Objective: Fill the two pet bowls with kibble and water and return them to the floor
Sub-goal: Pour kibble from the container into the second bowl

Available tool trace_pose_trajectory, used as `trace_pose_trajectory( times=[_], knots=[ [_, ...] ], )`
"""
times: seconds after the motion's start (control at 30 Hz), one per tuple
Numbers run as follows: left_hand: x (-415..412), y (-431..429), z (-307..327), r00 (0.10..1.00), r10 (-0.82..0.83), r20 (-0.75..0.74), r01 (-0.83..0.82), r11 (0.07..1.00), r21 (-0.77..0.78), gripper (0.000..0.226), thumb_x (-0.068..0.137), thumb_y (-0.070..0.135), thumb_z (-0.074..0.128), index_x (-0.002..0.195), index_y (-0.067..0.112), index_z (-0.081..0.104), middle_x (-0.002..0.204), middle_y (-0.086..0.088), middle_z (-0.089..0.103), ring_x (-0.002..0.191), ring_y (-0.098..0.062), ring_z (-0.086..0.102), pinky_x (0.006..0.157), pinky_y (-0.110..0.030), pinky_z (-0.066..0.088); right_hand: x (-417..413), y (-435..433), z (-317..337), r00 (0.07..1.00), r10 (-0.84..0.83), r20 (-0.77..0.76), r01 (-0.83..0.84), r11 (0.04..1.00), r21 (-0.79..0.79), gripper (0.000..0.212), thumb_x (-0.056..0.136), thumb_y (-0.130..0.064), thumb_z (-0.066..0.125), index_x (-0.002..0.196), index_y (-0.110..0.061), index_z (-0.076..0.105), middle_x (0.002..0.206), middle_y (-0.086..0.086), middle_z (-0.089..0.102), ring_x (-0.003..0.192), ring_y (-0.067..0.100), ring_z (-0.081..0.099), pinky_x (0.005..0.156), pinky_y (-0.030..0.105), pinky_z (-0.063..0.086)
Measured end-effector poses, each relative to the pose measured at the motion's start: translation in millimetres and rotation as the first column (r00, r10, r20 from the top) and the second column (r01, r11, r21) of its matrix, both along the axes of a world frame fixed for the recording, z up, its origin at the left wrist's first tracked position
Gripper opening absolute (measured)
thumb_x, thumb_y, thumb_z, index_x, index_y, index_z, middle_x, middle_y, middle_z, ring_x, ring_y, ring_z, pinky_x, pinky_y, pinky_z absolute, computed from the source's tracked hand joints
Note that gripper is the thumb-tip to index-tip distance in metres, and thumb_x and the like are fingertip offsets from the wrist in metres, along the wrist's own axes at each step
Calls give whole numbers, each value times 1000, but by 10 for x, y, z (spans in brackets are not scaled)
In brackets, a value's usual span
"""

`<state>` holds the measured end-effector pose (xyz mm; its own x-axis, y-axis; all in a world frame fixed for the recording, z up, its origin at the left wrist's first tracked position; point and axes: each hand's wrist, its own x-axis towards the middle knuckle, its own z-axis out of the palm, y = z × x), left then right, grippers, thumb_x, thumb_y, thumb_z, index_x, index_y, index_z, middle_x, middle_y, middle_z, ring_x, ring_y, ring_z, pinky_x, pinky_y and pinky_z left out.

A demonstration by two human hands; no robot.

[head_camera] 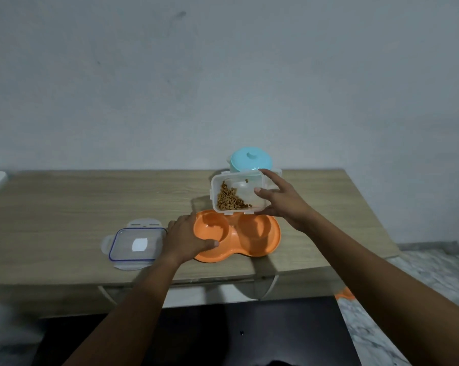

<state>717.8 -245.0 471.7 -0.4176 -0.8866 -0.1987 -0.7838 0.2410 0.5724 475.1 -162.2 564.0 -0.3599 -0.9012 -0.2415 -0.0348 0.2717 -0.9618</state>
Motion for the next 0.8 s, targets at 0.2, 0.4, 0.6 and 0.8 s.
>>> trace_pose_trajectory(
  times=[0.2,0.4,0.6,0.8],
  knots=[
    [-1,19,-116,1000,6,11,-7,999,33,111,39,72,78,140,43,43,130,9,61,125,-29,42,97,-45,36,16,62,-13,995,28,-100,-32,999,-30,60,94,-21,72,146,-40,48,119,19,67,103,40,72,86,55,61],
    [8,61,-133,999,46,-15,-46,999,21,109,47,66,83,144,44,38,130,6,61,129,-30,38,97,-45,32,38,97,-8,980,27,-198,-36,998,-42,69,76,-47,78,139,-52,51,126,4,62,119,31,63,91,53,60],
    [16,81,-99,999,54,0,-54,998,41,107,49,65,82,143,45,36,126,3,62,129,-29,36,98,-47,29,57,88,-58,967,35,-254,-58,995,-86,71,71,-56,79,136,-58,51,136,1,57,125,32,58,97,56,56],
    [10,99,-83,998,66,-9,-66,997,45,107,50,64,83,144,46,34,127,-1,61,130,-29,36,100,-47,28,91,82,-68,914,47,-402,-97,990,-105,69,75,-57,74,139,-57,48,147,-12,53,131,23,52,101,56,52]
  ],
)
